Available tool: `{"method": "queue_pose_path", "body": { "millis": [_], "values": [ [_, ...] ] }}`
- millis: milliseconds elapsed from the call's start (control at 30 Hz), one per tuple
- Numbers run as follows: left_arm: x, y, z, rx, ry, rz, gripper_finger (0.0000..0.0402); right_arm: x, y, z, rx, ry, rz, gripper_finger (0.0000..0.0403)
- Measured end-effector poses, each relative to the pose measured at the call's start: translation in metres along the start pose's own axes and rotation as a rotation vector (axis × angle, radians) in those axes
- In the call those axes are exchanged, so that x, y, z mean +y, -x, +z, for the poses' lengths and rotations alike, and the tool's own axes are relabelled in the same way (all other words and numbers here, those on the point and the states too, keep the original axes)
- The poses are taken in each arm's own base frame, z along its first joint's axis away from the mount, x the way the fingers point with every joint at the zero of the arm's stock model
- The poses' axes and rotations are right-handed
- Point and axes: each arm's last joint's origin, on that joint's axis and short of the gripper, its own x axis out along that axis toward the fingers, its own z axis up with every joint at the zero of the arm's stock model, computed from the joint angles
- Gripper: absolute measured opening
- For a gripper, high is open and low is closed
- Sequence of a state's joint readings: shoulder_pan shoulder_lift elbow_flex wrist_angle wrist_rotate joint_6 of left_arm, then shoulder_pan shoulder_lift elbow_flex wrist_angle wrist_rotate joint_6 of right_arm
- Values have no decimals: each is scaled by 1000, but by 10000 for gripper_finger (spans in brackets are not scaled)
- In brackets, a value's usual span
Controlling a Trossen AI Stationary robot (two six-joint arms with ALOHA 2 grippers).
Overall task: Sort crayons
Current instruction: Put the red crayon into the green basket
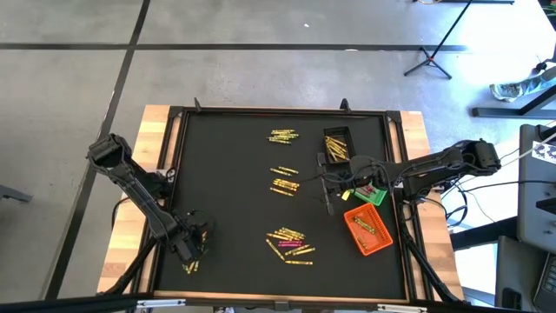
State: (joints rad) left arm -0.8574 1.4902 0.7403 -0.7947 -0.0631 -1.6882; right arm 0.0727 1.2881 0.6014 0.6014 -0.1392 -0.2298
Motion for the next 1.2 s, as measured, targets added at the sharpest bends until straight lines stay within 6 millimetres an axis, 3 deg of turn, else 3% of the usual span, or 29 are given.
{"method": "queue_pose_path", "body": {
  "millis": [500, 800, 1200],
  "values": [
    [0, -2, 0, 3, -19, -7, 130, 0, 0, 0, 1, 0, 0, 183],
    [8, -13, -1, 39, 55, -7, 127, 0, 0, 0, 4, 0, 1, 183],
    [6, -14, 7, -36, 83, -26, 48, 0, 0, 0, 4, 0, 1, 183]
  ]
}}
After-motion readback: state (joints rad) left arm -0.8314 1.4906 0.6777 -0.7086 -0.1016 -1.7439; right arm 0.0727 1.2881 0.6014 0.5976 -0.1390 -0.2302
